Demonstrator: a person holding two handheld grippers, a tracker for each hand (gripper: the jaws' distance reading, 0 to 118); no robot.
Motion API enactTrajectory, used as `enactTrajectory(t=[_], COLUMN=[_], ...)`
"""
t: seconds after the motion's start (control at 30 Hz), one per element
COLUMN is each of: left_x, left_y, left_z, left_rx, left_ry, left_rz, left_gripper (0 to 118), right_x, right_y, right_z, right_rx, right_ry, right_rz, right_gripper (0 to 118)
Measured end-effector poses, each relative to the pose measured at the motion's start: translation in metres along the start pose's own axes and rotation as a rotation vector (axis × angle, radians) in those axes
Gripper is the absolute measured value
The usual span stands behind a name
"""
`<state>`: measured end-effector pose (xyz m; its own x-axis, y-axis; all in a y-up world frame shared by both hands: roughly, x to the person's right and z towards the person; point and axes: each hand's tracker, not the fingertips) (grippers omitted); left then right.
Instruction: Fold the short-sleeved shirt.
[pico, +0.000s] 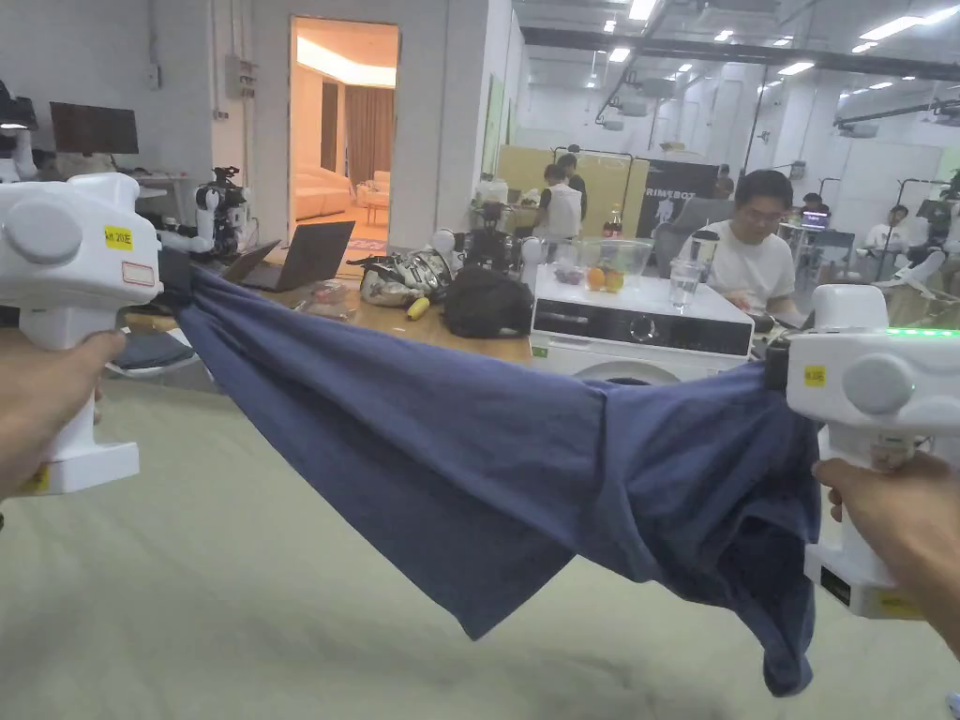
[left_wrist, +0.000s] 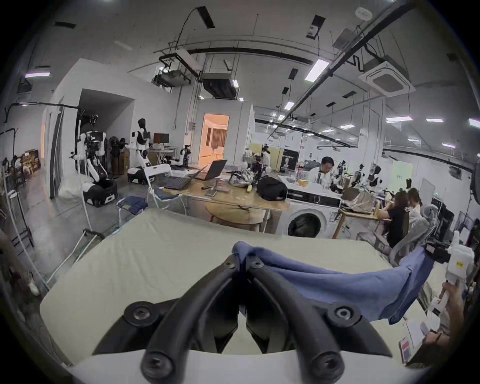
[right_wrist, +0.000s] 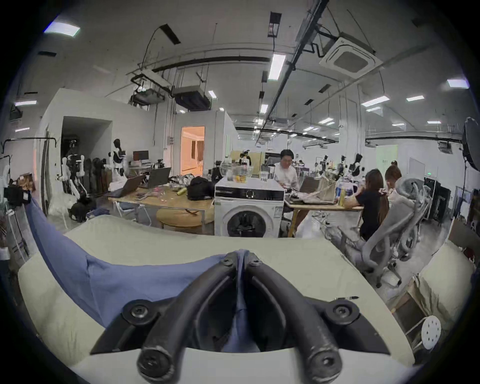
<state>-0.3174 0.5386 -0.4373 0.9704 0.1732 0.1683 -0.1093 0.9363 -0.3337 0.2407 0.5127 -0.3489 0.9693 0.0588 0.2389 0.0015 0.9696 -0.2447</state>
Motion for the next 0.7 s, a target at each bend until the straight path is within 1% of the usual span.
enactTrajectory(t=[0.17,0.3,0.4,0.5,0.63,0.7], left_x=[0.000,-0.007,-0.013,-0.018,-0.023,-0.024], left_y=[0.000,-0.031,-0.077,-0.133,-0.215,-0.250], left_z=[-0.020,-0.026,-0.024,-0.018,0.004,0.017], left_rx=[0.004,-0.029,-0.074,-0.151,-0.236,-0.281], left_ry=[0.026,0.022,0.010,0.001,-0.010,-0.016], left_rz=[-0.022,-0.014,-0.009,-0.019,0.022,0.018], left_gripper=[0,0,0,0,0,0], right_x=[-0.009,-0.017,-0.020,-0.021,-0.024,-0.026], right_y=[0.005,-0.018,-0.060,-0.111,-0.188,-0.221], right_z=[-0.020,-0.027,-0.033,-0.027,0.000,0.018], right_rx=[0.027,0.009,-0.062,-0.139,-0.235,-0.252], right_ry=[-0.004,-0.008,-0.004,0.015,0.028,0.031], right_rz=[0.012,0.040,0.087,0.108,0.100,0.107], right_gripper=[1,1,1,1,1,1])
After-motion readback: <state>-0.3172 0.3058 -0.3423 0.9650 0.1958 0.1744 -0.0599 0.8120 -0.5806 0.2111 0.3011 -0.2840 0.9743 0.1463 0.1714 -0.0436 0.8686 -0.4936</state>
